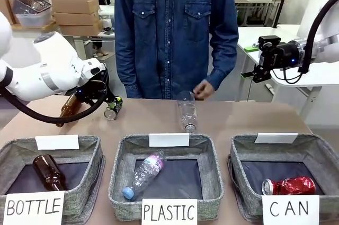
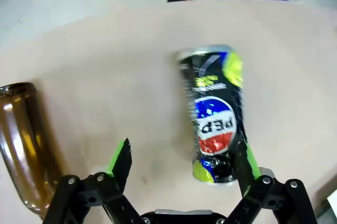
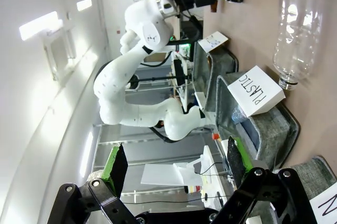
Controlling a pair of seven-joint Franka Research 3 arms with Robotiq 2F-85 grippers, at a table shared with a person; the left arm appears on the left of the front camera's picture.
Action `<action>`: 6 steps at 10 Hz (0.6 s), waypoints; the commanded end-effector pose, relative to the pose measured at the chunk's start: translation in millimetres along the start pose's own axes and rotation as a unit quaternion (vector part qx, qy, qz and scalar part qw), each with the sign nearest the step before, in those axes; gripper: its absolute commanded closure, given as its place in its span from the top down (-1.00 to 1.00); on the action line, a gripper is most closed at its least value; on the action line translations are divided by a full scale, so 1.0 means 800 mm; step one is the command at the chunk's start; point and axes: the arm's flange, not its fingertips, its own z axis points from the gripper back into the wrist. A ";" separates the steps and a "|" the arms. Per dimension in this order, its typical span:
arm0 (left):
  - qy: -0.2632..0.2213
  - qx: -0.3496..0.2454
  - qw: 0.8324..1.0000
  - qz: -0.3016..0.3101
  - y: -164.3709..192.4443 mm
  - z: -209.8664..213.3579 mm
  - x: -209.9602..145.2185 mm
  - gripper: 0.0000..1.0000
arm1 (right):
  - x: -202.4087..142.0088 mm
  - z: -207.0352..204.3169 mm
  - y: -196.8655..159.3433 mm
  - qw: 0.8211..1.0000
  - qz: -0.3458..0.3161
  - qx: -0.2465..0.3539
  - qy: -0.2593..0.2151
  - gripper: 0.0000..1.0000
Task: Sort the can waste into the basket.
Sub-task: Pick up the can waste from the table and place it in the right Fabric basket.
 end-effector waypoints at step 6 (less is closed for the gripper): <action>0.006 -0.044 0.999 -0.012 -0.036 -0.001 -0.001 1.00 | -0.004 0.001 0.003 1.000 0.011 -0.005 0.008 1.00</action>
